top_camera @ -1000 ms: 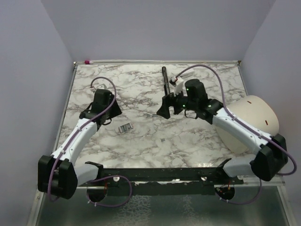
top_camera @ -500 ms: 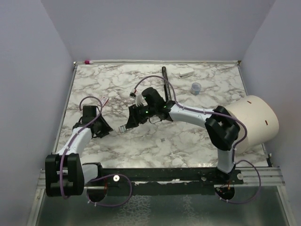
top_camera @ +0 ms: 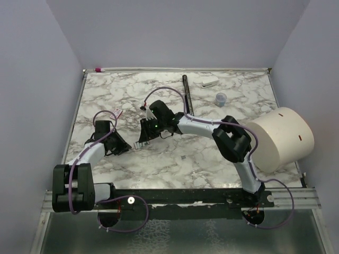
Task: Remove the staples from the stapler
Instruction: Adjust the staple in the staple box.
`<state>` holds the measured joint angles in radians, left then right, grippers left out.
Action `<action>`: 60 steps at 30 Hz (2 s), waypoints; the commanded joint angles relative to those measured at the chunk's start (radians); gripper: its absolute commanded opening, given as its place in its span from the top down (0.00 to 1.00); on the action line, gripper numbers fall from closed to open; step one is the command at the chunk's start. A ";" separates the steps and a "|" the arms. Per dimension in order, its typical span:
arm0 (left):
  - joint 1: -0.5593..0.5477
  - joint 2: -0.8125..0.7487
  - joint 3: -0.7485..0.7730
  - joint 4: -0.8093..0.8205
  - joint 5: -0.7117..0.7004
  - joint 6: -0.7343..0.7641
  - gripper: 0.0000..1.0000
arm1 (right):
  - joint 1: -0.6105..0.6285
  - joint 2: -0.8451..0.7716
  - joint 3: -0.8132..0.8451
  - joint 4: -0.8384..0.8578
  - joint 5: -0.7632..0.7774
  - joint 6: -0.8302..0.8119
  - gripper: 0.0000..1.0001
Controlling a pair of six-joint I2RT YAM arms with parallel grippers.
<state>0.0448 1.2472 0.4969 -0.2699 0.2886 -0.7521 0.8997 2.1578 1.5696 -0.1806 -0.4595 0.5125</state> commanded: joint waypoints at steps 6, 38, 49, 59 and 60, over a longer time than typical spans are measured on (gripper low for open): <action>0.004 0.016 -0.012 0.016 0.040 0.011 0.77 | 0.007 0.073 0.062 -0.061 0.057 -0.005 0.73; 0.003 0.023 -0.017 0.037 0.058 0.022 0.77 | 0.010 0.126 0.099 -0.040 -0.018 -0.003 0.87; 0.003 0.018 -0.015 0.033 0.058 0.021 0.76 | 0.020 0.145 0.119 -0.030 -0.042 0.008 0.84; 0.003 0.014 -0.015 0.029 0.059 0.021 0.76 | 0.027 0.168 0.152 -0.037 -0.051 0.011 0.82; 0.003 0.013 -0.015 0.029 0.058 0.021 0.76 | 0.028 0.166 0.154 -0.038 -0.050 0.011 0.82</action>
<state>0.0448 1.2629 0.4950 -0.2459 0.3294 -0.7456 0.9138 2.3020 1.6878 -0.2306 -0.4885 0.5205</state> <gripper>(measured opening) 0.236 0.180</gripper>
